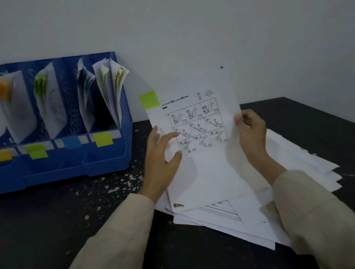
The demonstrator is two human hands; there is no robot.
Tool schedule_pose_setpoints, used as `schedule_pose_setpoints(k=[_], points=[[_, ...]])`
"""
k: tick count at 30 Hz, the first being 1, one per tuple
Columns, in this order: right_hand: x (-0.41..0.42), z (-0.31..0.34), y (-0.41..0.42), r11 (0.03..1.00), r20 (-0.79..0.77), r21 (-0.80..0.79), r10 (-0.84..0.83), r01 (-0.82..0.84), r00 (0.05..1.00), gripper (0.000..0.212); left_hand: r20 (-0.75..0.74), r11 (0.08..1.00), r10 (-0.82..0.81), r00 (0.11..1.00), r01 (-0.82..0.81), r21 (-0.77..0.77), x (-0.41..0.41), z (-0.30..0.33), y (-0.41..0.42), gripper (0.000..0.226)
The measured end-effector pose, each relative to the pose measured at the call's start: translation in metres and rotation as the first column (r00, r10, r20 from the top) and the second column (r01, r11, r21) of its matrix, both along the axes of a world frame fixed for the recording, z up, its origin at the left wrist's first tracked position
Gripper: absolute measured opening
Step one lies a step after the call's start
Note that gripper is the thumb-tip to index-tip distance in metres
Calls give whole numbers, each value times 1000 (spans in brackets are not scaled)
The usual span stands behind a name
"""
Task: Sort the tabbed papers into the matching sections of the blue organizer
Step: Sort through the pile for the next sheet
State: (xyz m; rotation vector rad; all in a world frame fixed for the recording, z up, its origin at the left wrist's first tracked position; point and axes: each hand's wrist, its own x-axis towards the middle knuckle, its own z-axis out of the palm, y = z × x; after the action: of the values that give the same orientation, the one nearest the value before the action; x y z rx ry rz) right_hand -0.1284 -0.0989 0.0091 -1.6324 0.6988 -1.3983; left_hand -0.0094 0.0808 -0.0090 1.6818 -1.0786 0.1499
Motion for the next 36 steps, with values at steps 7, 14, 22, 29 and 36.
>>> schedule_pose_setpoints(k=[7,14,22,29,36], points=[[28,27,28,980,143,118,143,-160,979,15,-66,979,88,994,-99,-179,35,33,42,45],[65,60,79,939,154,91,317,-333,936,11,-93,962,65,994,-87,-260,59,63,99,55],[136,83,154,820,-56,35,572,-571,818,13,-73,916,269,960,-279,-288,96,89,192,47],[191,77,211,654,-283,81,739,-752,612,21,13,821,515,857,-489,-294,115,103,261,50],[225,71,233,546,-374,179,807,-819,456,30,39,732,640,768,-593,-335,126,118,285,50]])
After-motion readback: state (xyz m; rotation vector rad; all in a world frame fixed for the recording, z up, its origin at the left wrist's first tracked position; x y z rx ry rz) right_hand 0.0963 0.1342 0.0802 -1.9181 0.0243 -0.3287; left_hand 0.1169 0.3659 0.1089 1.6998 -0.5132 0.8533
